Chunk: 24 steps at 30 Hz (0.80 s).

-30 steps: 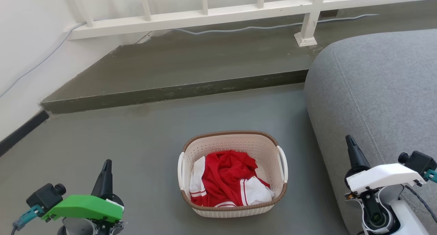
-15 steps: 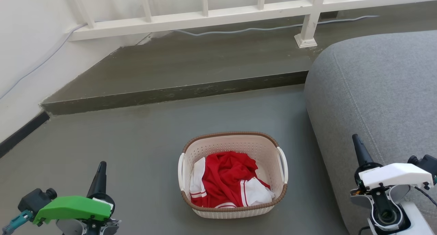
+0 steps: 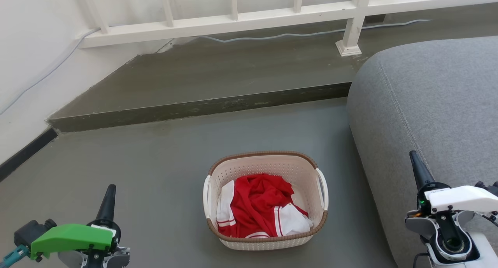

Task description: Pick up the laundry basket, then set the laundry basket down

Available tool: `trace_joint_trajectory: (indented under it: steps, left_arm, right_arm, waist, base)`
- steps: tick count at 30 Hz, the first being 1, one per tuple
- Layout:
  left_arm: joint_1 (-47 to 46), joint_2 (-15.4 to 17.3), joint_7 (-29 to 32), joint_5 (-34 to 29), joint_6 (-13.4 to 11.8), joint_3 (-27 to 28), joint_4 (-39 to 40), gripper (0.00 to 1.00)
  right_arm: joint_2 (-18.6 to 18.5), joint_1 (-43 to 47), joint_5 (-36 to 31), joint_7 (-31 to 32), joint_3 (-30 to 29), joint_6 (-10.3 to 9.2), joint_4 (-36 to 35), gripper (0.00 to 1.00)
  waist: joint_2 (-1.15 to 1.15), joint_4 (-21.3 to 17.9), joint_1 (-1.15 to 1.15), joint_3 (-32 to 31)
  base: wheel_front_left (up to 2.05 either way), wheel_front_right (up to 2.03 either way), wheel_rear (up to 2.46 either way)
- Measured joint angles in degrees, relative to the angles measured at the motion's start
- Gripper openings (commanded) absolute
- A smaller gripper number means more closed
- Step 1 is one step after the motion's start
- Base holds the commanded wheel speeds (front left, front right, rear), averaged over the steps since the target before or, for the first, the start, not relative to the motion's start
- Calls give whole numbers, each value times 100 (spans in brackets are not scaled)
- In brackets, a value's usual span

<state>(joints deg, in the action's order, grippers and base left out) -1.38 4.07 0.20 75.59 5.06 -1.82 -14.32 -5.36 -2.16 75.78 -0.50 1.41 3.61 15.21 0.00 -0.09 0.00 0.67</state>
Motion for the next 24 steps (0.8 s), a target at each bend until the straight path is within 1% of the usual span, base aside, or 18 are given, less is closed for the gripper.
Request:
trace_joint_trajectory:
  steps: [19,22,24]
  left_arm:
    - [-105,-94,354,1250,124,366,-130,0]
    - [-111,-102,402,1417,158,397,-145,0]
    - [-116,-107,441,1538,176,432,-154,0]
  right_arm:
    - [114,-90,1288,343,-485,240,40,0]
    - [141,-92,1490,409,-553,248,45,0]
    - [156,-93,1624,421,-610,293,52,0]
  waist:
    - [0,7,0,-39]
    - [0,8,0,-45]
    - [0,9,0,-49]
  base:
    - [0,0,0]
    - [0,0,0]
    - [0,0,0]
